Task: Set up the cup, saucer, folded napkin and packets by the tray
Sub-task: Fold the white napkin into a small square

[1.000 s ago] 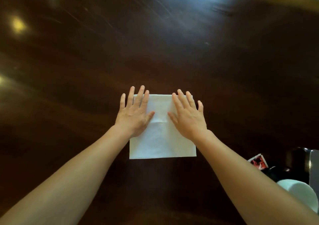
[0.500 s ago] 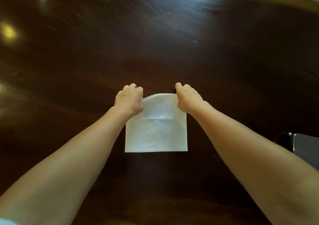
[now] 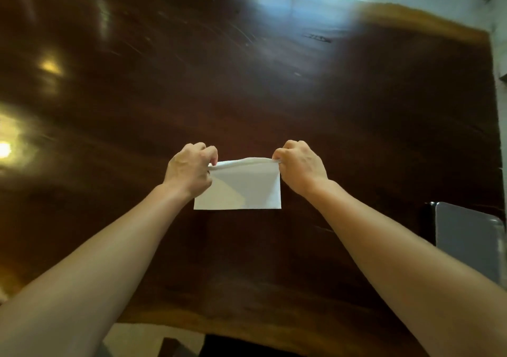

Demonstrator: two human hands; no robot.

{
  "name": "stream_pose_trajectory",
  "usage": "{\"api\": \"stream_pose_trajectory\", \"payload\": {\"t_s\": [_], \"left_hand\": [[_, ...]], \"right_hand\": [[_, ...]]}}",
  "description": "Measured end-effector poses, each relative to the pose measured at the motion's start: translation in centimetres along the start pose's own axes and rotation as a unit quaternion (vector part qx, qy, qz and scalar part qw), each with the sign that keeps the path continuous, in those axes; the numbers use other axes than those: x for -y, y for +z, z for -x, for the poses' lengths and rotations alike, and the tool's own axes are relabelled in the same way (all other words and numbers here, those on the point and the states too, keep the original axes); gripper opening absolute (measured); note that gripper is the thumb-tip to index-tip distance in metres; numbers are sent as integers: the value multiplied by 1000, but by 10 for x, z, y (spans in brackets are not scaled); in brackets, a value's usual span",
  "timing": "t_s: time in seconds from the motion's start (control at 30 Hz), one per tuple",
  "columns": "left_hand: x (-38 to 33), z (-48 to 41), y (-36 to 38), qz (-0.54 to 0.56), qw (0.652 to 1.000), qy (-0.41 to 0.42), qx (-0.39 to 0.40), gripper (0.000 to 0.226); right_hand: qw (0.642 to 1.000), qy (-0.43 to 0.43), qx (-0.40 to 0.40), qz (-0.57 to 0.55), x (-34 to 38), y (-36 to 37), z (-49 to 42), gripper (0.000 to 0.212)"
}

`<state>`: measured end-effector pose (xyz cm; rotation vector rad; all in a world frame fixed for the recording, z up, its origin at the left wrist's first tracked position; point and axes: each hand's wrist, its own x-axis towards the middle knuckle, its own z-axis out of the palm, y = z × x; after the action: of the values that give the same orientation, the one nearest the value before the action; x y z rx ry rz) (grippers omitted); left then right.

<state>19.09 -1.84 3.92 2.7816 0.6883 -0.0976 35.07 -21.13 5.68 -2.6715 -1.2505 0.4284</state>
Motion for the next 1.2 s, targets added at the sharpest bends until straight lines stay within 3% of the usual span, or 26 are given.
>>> {"api": "stream_pose_trajectory", "payload": {"t_s": [0.2,0.4,0.5,0.6,0.77,0.9,1.03,1.2], "left_hand": [[-5,48,31,-60,998,-21,-12,21],[-6,73,68,-74,995,-52,45,23],[-4,78,73,-79,995,-47,34,14],[-2,67,67,-95,994,-46,21,27],[-4,34,63,-28,998,-10,-47,35],[-10,31,89,-14,1000,9,3,56],[-6,46,116,-73,995,32,58,78],[-3,48,128,-68,997,15,32,73]], "right_hand": [[995,-73,3,64,3,35,48,29],[996,-57,31,53,-3,81,72,15],[997,-37,61,38,-8,86,75,29],[996,-10,80,26,-7,74,64,37],[1000,-19,18,-2,22,60,29,35],[994,-75,-48,-68,68,85,11,44],[991,-89,74,-66,92,127,9,69],[993,-84,78,-13,64,143,8,77]]}}
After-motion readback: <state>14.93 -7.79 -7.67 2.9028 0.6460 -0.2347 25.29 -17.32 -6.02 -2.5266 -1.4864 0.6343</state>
